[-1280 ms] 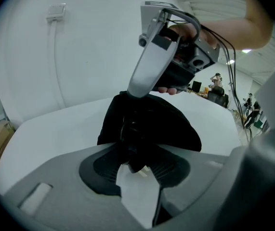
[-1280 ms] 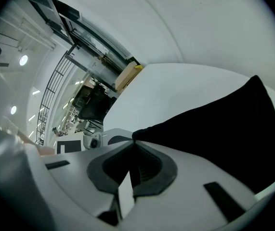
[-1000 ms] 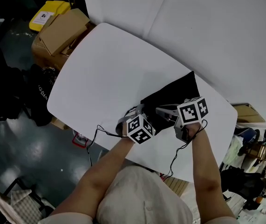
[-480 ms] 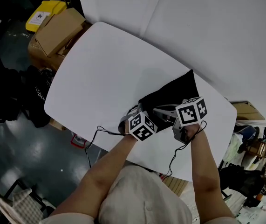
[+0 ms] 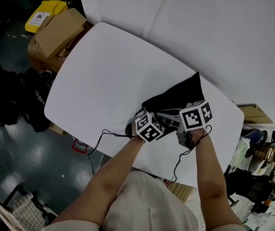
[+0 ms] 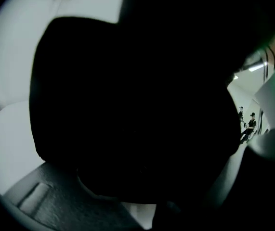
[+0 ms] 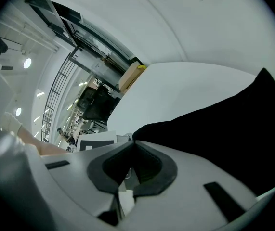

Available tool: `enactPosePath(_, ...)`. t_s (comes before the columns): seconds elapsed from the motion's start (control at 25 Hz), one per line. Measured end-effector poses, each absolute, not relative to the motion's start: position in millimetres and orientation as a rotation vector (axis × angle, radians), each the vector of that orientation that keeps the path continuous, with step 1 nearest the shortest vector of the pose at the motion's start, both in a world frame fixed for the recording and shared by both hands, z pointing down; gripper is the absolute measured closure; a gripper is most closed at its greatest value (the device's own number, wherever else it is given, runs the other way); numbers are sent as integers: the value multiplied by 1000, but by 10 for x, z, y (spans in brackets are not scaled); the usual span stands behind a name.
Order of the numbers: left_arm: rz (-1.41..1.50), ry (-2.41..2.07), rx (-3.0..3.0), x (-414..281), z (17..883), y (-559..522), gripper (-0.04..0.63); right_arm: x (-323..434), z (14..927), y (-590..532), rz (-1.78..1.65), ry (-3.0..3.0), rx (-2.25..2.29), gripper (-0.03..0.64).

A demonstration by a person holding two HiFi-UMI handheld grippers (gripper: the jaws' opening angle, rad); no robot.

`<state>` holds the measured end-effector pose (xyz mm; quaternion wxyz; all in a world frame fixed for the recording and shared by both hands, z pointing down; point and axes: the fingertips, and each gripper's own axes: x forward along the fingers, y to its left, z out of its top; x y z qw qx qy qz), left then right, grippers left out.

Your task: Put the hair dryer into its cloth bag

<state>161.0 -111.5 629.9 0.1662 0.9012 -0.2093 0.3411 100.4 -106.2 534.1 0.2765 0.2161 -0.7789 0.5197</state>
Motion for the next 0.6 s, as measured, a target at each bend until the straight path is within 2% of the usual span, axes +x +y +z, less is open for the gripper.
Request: enactPosePath(0.6, 822, -547, 2545, 1743, 6219, -1113, 433, 1046, 5371, -1054, 1405, -2080, 607, 595)
